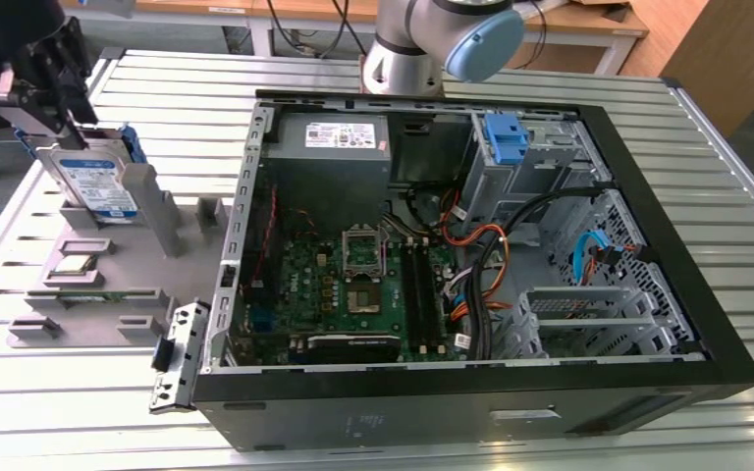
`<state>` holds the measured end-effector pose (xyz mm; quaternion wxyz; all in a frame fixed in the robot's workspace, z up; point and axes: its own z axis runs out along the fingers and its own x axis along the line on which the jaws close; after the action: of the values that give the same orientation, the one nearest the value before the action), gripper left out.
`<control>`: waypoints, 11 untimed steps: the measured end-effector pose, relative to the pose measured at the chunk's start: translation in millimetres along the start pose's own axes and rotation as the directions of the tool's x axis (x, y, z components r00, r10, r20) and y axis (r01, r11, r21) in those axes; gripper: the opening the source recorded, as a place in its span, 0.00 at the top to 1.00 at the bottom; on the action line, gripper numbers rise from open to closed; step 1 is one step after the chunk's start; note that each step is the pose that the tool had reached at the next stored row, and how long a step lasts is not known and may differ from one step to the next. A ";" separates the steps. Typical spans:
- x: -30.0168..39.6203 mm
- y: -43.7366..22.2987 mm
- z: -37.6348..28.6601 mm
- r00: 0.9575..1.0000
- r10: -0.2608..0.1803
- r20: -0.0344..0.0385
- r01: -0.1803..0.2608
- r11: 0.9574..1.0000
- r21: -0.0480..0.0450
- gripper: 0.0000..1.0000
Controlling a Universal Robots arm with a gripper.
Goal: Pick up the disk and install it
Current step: 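Pick up the disk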
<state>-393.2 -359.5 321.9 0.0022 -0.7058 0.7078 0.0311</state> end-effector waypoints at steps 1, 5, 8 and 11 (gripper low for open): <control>-0.7 0.0 0.1 1.000 0.000 0.000 0.000 1.000 0.000 0.53; -0.9 -0.1 1.6 1.000 0.000 0.000 0.000 1.000 0.000 0.53; -0.7 -0.3 6.2 1.000 0.000 0.000 0.000 1.000 0.000 0.53; -0.5 -0.4 10.3 1.000 0.000 0.000 0.000 1.000 0.000 0.53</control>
<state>-393.2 -358.4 311.6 0.0023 -0.7058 0.7077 0.0311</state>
